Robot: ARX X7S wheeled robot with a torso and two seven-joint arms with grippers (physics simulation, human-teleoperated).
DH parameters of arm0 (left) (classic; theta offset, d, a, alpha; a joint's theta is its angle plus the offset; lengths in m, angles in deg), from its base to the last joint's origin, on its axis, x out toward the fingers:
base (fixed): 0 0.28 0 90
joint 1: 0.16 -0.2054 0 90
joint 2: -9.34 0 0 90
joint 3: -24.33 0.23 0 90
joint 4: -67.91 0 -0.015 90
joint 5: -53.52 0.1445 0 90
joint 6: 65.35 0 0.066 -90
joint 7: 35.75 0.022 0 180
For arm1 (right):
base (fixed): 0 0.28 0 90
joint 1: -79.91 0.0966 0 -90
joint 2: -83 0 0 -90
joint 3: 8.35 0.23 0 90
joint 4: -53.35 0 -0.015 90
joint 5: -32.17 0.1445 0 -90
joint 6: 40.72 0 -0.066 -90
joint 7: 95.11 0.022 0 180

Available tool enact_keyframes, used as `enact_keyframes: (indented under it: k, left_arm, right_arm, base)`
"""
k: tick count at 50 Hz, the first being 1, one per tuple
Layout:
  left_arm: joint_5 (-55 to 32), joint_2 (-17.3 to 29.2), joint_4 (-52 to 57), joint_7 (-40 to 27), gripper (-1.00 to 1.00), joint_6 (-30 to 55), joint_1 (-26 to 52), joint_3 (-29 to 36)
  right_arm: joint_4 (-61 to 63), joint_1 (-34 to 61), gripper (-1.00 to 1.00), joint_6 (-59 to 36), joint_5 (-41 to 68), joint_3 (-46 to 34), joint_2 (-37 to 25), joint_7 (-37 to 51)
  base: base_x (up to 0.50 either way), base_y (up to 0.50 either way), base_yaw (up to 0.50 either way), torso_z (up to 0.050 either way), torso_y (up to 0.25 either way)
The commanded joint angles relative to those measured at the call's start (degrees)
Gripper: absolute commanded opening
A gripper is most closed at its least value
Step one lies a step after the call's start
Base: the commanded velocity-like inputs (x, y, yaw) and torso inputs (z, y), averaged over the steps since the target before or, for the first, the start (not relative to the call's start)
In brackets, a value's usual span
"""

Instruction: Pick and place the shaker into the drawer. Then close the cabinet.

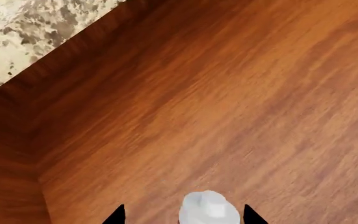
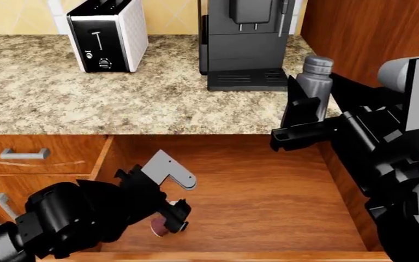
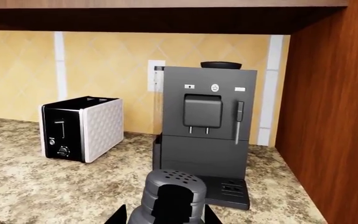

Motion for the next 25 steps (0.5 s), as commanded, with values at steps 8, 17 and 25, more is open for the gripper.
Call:
enact_keyframes:
  k: [8,17,25]
  left_arm:
    - [-11.93,7.23,18.51,-9.71,1.00,1.48,8.54,-11.22]
    - [-22.07,14.15,30.93,-18.67,1.00,0.39,13.79,-19.55]
    - [-25.76,20.82,38.30,-23.06,1.00,-4.76,9.87,-23.47]
  right_arm:
    - [-1.30,1.40,-1.00,-0.36,1.81,-2.31,-0.41,1.51]
    - [-9.17,2.03,-1.00,-5.32,1.62,-10.53,0.07,-3.26]
    - [-20.24,7.38,-1.00,-8.00,-10.10,-22.28,1.00,-16.48]
  base:
    - [0.00,0.00,0.00,0.000,0.000]
    - [0.00,0.00,0.00,0.000,0.000]
    - [0.00,0.00,0.00,0.000,0.000]
